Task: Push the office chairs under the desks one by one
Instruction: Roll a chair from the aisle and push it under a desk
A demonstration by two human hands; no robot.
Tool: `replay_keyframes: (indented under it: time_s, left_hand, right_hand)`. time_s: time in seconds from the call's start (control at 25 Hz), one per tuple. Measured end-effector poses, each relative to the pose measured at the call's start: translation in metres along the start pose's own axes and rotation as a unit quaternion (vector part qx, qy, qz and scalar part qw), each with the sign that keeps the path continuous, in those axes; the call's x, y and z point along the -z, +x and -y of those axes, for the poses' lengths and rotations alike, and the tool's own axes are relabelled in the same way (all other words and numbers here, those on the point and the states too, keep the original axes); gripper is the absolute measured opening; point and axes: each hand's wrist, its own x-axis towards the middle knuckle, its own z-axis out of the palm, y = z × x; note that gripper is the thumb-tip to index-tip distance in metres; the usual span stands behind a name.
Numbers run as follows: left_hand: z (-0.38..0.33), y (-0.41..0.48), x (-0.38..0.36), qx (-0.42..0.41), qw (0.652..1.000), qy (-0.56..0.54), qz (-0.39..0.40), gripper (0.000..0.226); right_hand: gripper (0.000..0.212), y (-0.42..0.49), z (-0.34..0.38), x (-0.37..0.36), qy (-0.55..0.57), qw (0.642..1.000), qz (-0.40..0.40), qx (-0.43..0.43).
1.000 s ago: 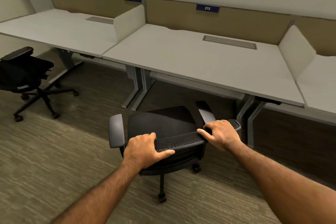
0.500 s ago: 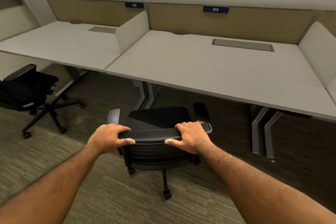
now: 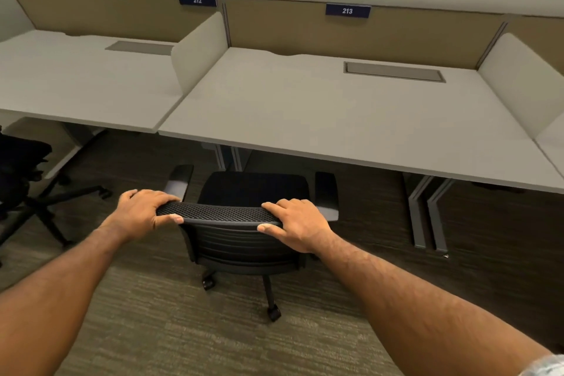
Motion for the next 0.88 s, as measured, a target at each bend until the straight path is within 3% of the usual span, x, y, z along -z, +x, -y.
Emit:
replay_keyframes:
  time_s: [0.16,0.32,0.52,0.72,0.88]
  left_hand:
    - [0.050,0.030,0.014,-0.018,0.999,-0.031,0.004,0.120]
    - [0.070,0.046,0.036,-0.013,0.998,-0.044,0.052,0.094]
    - [0.085,0.049,0.045,-0.031,0.993,-0.057,0.095,0.085]
    - [0.080,0.044,0.052,-0.065,0.994,0.028,0.082,0.095]
    - [0.031,0.043,0.052,-0.110,0.990,0.066,0.064,0.105]
  right_hand:
    - [0.076,0.031,0.034,-0.002,-0.007,0.999,0.012,-0.044]
    - [0.075,0.056,0.067,0.001,0.012,0.996,0.033,-0.084]
    - [0.075,0.060,0.089,-0.001,0.030,0.992,0.063,-0.107]
    - [0.079,0.042,0.086,0.004,0.050,0.987,0.064,-0.137]
    - [0.085,-0.002,0.060,0.020,0.019,0.983,0.006,-0.184]
